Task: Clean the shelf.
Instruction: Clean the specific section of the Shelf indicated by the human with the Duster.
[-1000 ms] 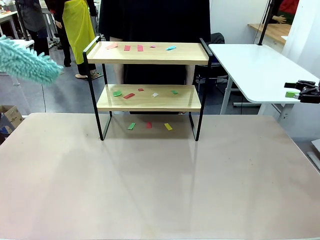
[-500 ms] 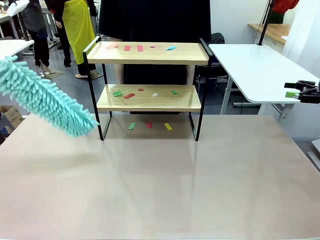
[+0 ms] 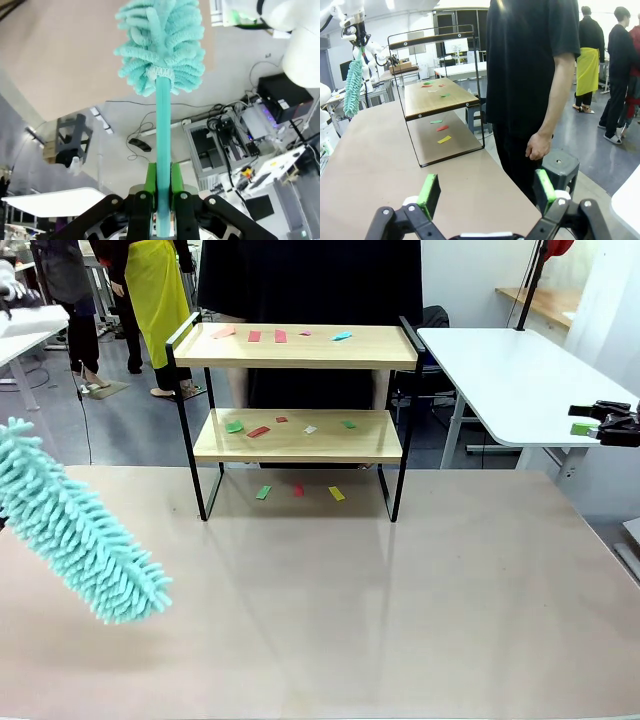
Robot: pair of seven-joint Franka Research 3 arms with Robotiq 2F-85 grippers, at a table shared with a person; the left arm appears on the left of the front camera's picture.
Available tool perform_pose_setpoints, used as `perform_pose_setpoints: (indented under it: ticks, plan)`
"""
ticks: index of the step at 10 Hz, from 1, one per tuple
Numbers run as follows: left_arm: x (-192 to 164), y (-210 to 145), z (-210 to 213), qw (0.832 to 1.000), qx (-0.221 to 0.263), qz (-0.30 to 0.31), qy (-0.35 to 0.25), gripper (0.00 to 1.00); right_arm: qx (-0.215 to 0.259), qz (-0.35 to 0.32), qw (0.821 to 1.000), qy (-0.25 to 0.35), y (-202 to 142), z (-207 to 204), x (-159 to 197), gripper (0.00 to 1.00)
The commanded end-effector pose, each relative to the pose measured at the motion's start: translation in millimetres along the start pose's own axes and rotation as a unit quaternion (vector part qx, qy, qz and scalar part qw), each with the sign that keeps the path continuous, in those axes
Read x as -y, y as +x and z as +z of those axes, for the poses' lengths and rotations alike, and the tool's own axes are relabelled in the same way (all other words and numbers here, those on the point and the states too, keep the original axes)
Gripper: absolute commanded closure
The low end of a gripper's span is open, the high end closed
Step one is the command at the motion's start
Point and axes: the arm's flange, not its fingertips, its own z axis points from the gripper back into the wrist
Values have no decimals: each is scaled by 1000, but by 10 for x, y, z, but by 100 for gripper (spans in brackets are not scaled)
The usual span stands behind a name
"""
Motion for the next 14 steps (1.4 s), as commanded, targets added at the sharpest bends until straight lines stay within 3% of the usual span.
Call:
perform_pose_setpoints:
  ticks: [1,2,14]
  plan:
    - [29,-80,-73,999,0,33,-2,87,1,3,1000,1,30,-16,-1,0]
    - [0,0,0,1000,0,0,0,87,1,3,1000,1,30,-16,-1,0]
    - [0,0,0,1000,0,0,0,87,1,3,1000,1,30,-16,-1,0]
